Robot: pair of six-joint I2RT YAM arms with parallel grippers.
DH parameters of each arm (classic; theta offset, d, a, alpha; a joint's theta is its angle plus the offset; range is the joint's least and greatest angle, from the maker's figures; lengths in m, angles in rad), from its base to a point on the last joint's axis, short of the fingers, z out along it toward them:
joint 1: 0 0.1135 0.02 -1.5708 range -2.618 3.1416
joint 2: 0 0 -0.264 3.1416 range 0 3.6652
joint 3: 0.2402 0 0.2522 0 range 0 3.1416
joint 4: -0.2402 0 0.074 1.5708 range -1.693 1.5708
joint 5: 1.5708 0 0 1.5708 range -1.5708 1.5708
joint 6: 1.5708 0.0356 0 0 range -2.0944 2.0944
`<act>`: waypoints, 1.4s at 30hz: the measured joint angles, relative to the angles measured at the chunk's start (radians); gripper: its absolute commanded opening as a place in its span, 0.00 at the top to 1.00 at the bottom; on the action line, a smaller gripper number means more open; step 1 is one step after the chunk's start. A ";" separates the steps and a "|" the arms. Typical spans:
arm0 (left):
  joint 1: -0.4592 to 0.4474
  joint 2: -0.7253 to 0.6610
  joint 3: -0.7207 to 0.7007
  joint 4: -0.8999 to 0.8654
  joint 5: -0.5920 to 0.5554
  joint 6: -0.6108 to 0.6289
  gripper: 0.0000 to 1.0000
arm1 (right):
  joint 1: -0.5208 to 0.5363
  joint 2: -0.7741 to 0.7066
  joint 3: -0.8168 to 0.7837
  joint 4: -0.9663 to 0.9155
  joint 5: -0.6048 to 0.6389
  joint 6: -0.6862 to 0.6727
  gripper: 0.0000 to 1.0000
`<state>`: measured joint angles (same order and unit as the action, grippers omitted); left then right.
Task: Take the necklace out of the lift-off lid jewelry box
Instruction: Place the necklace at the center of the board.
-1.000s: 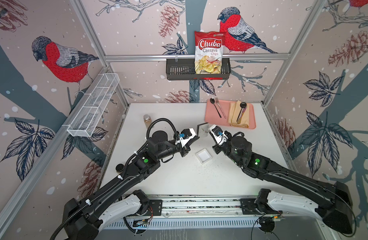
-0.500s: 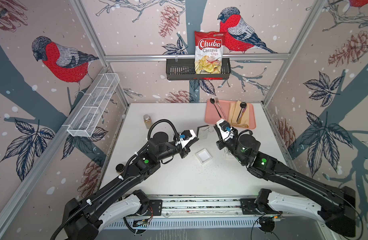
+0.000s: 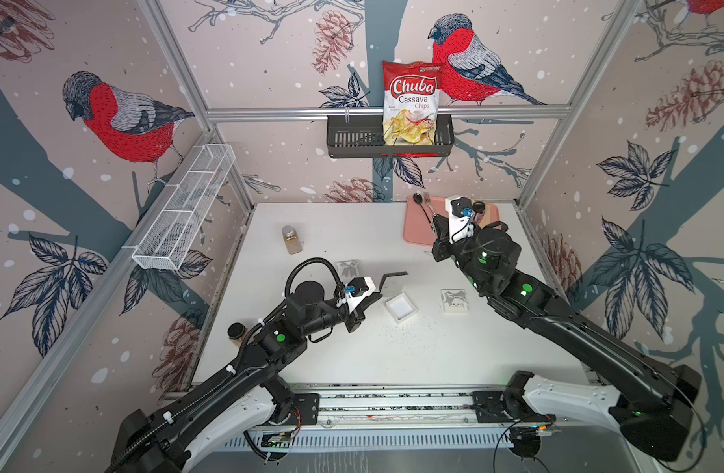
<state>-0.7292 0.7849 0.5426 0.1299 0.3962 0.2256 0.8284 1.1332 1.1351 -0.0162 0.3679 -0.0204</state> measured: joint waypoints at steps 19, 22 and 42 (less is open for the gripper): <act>0.000 -0.251 -0.180 -0.007 -0.362 -0.224 1.00 | -0.114 0.635 0.317 -0.275 -0.384 0.267 1.00; 0.000 -0.250 -0.186 -0.006 -0.386 -0.238 1.00 | -0.153 0.705 0.311 -0.244 -0.443 0.315 1.00; 0.000 -0.091 -0.195 0.056 -0.368 -0.252 1.00 | -0.413 0.687 0.000 -0.105 -0.452 0.412 1.00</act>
<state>-0.7292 0.6941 0.3481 0.1856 0.0280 -0.0261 0.4152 1.8198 1.1355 -0.1215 -0.0845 0.3916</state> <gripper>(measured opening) 0.065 0.061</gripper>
